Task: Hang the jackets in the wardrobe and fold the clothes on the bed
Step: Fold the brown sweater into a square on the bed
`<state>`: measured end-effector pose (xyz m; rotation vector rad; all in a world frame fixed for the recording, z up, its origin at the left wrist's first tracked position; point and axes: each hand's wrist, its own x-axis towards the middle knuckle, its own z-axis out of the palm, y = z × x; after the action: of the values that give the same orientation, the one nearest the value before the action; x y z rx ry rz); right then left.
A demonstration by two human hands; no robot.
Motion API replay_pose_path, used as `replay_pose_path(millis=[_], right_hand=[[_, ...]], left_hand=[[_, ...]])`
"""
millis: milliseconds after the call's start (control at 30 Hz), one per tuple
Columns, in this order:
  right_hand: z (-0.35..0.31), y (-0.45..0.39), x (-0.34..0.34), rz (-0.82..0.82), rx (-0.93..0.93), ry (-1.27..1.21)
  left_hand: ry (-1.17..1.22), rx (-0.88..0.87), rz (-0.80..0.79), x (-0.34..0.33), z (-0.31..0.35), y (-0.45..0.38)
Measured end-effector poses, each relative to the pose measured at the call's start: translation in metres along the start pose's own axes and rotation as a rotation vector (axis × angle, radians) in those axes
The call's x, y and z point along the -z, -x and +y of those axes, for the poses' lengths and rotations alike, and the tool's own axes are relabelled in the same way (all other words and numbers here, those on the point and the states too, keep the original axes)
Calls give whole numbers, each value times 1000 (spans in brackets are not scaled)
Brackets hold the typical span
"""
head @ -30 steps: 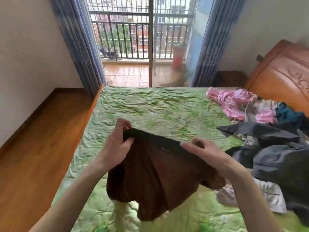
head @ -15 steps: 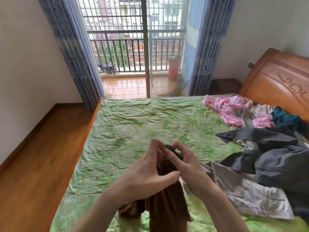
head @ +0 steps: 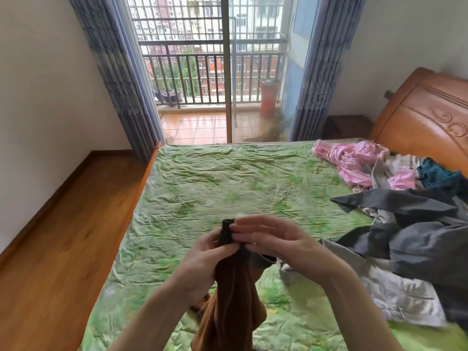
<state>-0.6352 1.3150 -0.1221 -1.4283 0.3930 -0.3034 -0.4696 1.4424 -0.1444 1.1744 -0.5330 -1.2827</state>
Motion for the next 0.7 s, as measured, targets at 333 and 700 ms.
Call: replay_pose_path(millis=[333, 700], right_hand=[[102, 5, 45, 177, -75, 333], [118, -39, 12, -38, -175, 268]], left_hand=[[187, 34, 66, 2, 16, 13], [36, -41, -85, 14, 60, 50]])
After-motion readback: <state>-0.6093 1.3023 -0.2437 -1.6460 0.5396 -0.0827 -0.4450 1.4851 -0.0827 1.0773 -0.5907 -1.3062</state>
